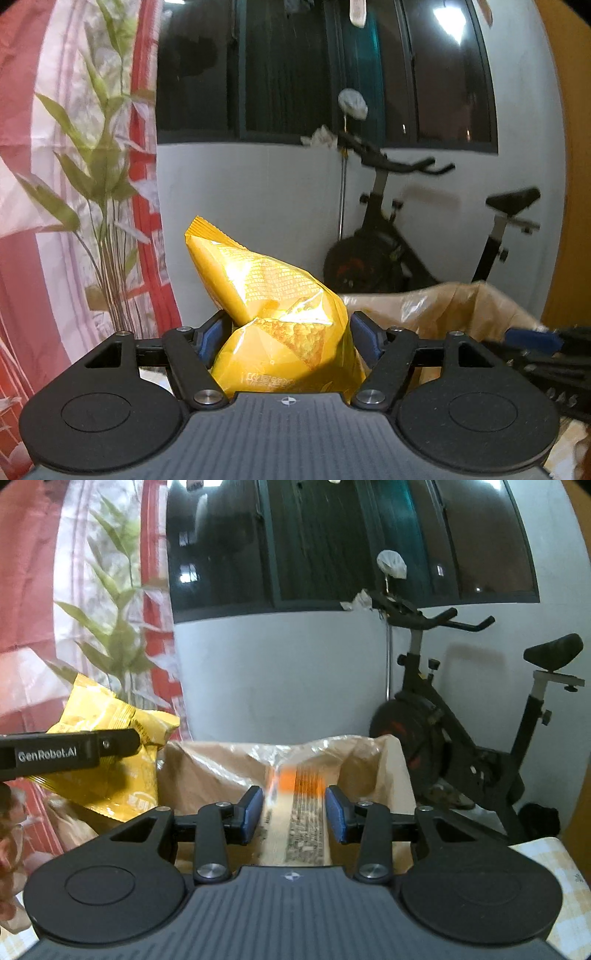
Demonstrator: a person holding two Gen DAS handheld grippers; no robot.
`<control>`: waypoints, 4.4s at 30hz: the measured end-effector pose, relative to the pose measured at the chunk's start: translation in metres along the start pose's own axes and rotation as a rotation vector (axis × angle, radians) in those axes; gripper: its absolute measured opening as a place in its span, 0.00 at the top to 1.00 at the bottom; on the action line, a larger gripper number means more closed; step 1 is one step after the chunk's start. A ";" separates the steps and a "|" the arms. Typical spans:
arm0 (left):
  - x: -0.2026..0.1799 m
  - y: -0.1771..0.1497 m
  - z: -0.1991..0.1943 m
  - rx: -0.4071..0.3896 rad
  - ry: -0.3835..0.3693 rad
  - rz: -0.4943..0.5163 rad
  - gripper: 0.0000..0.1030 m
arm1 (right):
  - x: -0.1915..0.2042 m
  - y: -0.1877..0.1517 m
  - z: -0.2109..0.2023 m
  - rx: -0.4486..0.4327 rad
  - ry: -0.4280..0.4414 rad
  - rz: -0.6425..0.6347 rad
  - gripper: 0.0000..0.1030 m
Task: Organize snacks
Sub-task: 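Carry both packets over the box and open both tools to drop them in, then move both tools back down toward the remaining snacks on the table, then grasp the panda bread pack with the left tool while the right tool grasps the red packet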
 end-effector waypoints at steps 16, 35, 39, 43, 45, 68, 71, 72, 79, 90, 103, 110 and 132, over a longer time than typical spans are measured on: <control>0.043 -0.009 -0.038 0.081 -0.026 -0.062 0.08 | 0.001 0.002 -0.034 0.055 -0.028 -0.094 0.41; 0.066 -0.046 -0.091 0.139 -0.057 -0.080 0.06 | -0.006 -0.019 -0.100 0.029 -0.026 -0.062 0.37; 0.070 -0.056 -0.101 0.135 -0.054 -0.078 0.06 | -0.006 -0.027 -0.110 0.028 -0.029 -0.061 0.37; 0.071 -0.066 -0.109 0.133 -0.050 -0.063 0.06 | -0.006 -0.035 -0.119 0.027 -0.031 -0.066 0.37; 0.070 -0.072 -0.113 0.134 -0.051 -0.064 0.06 | -0.005 -0.040 -0.122 0.026 -0.032 -0.064 0.37; 0.071 -0.135 -0.131 0.209 -0.075 -0.109 0.06 | -0.008 -0.109 -0.144 0.071 -0.061 0.002 0.37; 0.069 -0.144 -0.130 0.222 -0.071 -0.094 0.06 | -0.006 -0.117 -0.144 0.084 -0.064 -0.008 0.37; 0.069 -0.148 -0.129 0.227 -0.070 -0.089 0.06 | -0.005 -0.119 -0.144 0.089 -0.063 -0.008 0.37; 0.073 -0.167 -0.129 0.265 -0.057 -0.090 0.06 | -0.005 -0.138 -0.143 0.121 -0.076 -0.025 0.37; 0.068 -0.185 -0.127 0.290 -0.038 -0.136 0.07 | -0.035 -0.171 -0.146 0.187 -0.157 -0.057 0.37; 0.070 -0.198 -0.130 0.316 -0.022 -0.154 0.07 | -0.054 -0.207 -0.144 0.318 -0.180 -0.012 0.37; 0.069 -0.200 -0.130 0.317 -0.028 -0.158 0.07 | -0.050 -0.220 -0.137 0.367 -0.174 -0.030 0.37; 0.063 -0.211 -0.132 0.347 -0.049 -0.158 0.07 | -0.044 -0.228 -0.135 0.417 -0.158 -0.039 0.39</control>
Point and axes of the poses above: each gripper's, at about its wrist camera, not at the fingertips, and z roughly the way its jaws point, x to its left, y to its top, the point moved 7 cm from there along z, roughly the way its jaws point, and after that the axes turned 8 degrees about y, right-handed, at the moved point
